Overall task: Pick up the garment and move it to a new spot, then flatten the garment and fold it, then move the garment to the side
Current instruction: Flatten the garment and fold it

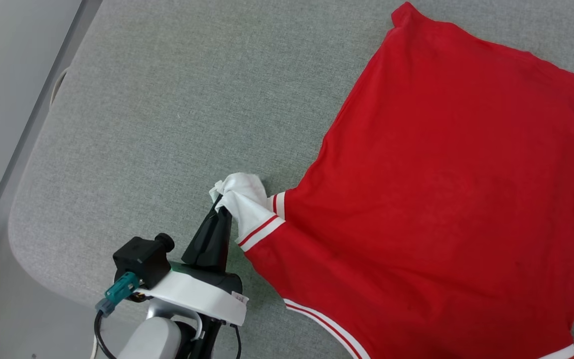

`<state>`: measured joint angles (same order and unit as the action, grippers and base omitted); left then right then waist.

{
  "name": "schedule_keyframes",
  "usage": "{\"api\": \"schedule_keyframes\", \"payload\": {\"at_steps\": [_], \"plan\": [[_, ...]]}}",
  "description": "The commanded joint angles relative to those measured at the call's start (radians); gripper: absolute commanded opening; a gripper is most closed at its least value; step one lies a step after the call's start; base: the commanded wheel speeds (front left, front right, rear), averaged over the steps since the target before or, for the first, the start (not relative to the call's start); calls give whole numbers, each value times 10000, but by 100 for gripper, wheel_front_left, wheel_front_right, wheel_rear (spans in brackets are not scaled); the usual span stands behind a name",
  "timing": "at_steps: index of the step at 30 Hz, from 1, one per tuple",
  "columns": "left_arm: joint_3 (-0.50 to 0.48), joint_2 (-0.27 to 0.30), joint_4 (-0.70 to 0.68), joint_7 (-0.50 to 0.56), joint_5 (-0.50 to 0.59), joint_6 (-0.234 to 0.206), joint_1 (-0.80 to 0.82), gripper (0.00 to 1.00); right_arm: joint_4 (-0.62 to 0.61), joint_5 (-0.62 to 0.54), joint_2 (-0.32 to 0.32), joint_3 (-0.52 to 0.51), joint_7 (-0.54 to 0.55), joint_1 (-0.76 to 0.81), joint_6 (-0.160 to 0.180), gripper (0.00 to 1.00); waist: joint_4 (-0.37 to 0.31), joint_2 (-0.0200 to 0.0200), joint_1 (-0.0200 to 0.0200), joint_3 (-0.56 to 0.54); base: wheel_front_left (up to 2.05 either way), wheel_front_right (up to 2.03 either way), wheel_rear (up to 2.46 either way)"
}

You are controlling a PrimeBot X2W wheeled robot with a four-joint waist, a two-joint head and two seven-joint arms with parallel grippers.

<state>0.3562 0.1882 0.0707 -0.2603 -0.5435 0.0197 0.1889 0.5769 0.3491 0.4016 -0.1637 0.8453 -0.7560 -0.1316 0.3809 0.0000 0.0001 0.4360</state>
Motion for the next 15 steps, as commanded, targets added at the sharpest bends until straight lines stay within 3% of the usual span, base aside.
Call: {"api": "schedule_keyframes", "payload": {"at_steps": [1,2,3,4,15], "plan": [[-69,-60,73,-68,66,70,55,0,717,16,-273,235,696,690,18,100,28,0,-1,56,0,0,0],[-104,-114,96,-69,110,116,50,0,816,75,-290,237,894,782,18,43,26,0,-1,62,0,0,0],[-138,-169,126,-69,139,151,41,0,852,113,-295,254,997,832,18,11,21,0,-1,63,0,0,0],[-171,-217,145,-70,145,157,35,0,851,134,-293,281,1064,862,18,0,11,0,-1,56,0,0,0],[-481,-64,655,-51,287,184,-335,0,-588,384,480,325,-274,425,16,0,-653,0,-1,-1003,0,0,0]]}}
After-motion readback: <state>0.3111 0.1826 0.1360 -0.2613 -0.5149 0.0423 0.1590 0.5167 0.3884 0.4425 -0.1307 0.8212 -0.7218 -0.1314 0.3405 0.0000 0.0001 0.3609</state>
